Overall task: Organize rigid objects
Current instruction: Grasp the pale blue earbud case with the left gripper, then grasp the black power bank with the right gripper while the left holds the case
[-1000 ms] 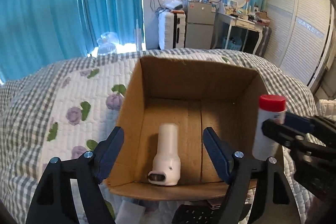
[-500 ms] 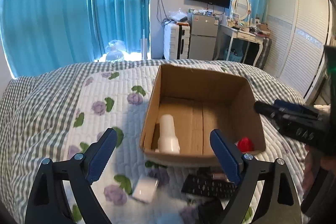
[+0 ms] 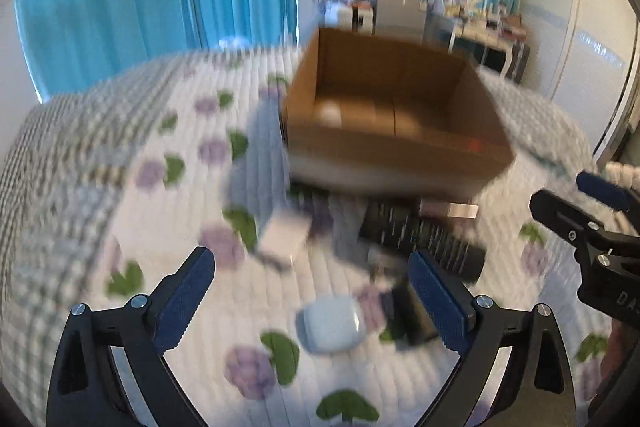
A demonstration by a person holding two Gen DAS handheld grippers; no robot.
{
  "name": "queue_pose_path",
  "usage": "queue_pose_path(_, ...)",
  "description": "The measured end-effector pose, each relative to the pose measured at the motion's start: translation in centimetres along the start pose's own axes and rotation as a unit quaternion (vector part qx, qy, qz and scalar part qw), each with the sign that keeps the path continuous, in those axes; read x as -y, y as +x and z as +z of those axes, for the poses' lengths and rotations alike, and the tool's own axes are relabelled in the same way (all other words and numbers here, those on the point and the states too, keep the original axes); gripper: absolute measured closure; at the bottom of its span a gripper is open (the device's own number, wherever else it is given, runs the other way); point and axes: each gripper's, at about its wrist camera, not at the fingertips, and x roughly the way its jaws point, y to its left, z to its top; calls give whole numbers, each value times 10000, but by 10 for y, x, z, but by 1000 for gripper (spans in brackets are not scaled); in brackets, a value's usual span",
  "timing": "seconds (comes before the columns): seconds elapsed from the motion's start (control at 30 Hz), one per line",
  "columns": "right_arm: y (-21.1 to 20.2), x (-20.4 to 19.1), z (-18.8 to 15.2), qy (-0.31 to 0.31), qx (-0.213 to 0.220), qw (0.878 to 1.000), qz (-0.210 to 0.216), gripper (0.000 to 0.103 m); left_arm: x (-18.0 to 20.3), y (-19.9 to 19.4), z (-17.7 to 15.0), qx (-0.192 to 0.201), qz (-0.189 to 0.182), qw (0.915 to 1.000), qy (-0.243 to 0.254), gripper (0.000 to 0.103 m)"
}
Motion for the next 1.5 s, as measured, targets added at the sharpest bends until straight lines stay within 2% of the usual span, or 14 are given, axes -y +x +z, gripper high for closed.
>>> queue_pose_path(0.1, 17, -6, -25, -61, -156, 9998, -78, 14, 2, 23, -24, -301, 49, 9995, 21, 4)
queue_pose_path(0.2, 36, -3, -47, 129, -398, 9991, 6, 14, 1, 38, -39, -505, 85, 9987, 46, 4)
queue_pose_path(0.43, 57, 5, -61, 379, -718, 9967, 86, 14, 12, 55, -53, -713, 20, 9971, 271, 5)
queue_pose_path(0.5, 59, 4, -62, 377, -733, 9966, 80, 14, 19, 60, -57, -817, -123, 9958, 384, 11)
queue_pose_path(0.57, 59, 4, -62, 360, -734, 9966, 47, 14, 23, 65, -59, -919, -106, 9948, 436, 26)
queue_pose_path(0.63, 58, 3, -62, 336, -724, 9968, 10, 14, 25, 64, -60, -910, -116, 9946, 494, 33)
queue_pose_path(0.67, 57, 3, -62, 320, -711, 9970, -6, 14, 25, 62, -60, -880, -141, 9947, 519, 44)
queue_pose_path(0.7, 57, 2, -62, 308, -705, 9970, -11, 14, 25, 59, -61, -825, -142, 9952, 517, 49)
queue_pose_path(0.77, 56, 0, -63, 286, -690, 9972, -30, 14, 23, 55, -61, -787, -169, 9957, 454, 49)
queue_pose_path(1.0, 49, -11, -65, 249, -688, 9973, 111, 14, 12, 18, -54, -242, 282, 9986, 369, 49)
queue_pose_path(1.1, 50, -23, -68, 180, -767, 9965, 273, 14, 4, 11, -53, -193, 408, 9986, 292, 49)
queue_pose_path(1.3, 64, -49, -74, -65, -999, 9941, 409, 15, -8, 12, -47, -248, 330, 9991, 85, 49)
queue_pose_path(1.37, 71, -54, -76, -58, -1096, 9927, 490, 18, -11, 13, -46, -279, 304, 9991, 37, 49)
queue_pose_path(1.5, 87, -62, -80, -55, -1326, 9894, 594, 36, -12, 13, -47, -296, 240, 9993, 7, 49)
